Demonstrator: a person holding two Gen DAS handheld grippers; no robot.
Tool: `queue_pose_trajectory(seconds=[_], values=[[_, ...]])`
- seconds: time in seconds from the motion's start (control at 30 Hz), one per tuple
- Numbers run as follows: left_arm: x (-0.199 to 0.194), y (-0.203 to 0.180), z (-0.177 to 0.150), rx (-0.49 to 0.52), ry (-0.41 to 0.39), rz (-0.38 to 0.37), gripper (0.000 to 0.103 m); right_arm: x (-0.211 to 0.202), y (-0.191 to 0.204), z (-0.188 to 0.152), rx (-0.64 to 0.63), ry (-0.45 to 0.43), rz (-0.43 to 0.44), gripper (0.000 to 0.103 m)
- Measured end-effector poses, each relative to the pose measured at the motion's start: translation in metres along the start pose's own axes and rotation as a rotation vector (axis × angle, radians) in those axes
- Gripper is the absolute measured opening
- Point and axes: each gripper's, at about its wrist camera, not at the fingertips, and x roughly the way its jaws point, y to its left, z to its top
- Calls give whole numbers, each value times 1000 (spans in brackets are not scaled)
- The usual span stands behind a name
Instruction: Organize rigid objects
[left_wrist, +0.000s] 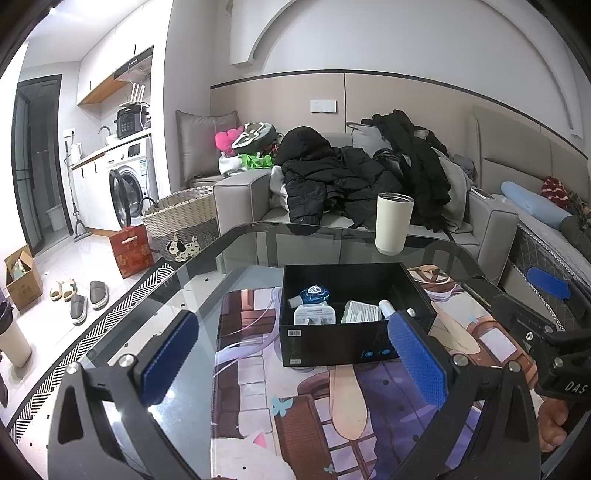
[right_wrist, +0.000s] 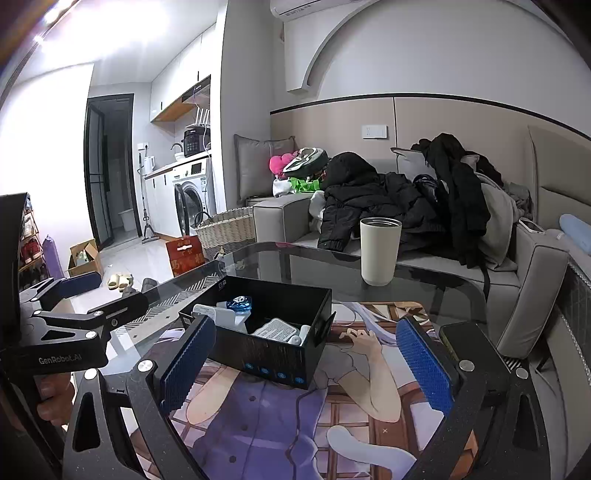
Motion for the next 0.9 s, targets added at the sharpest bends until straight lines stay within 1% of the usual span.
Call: queue_pose_trajectory(seconds=[0.67,0.8,0.9], values=[[2,-3,0,-4,15,1,103,-1,1,-3,8,9,-1,100],[3,-8,-1,18,23,33,103,-1,1,-3,8,10,0,100],[4,-9,-1,24,28,18,103,0,1,-4,8,11,0,100]])
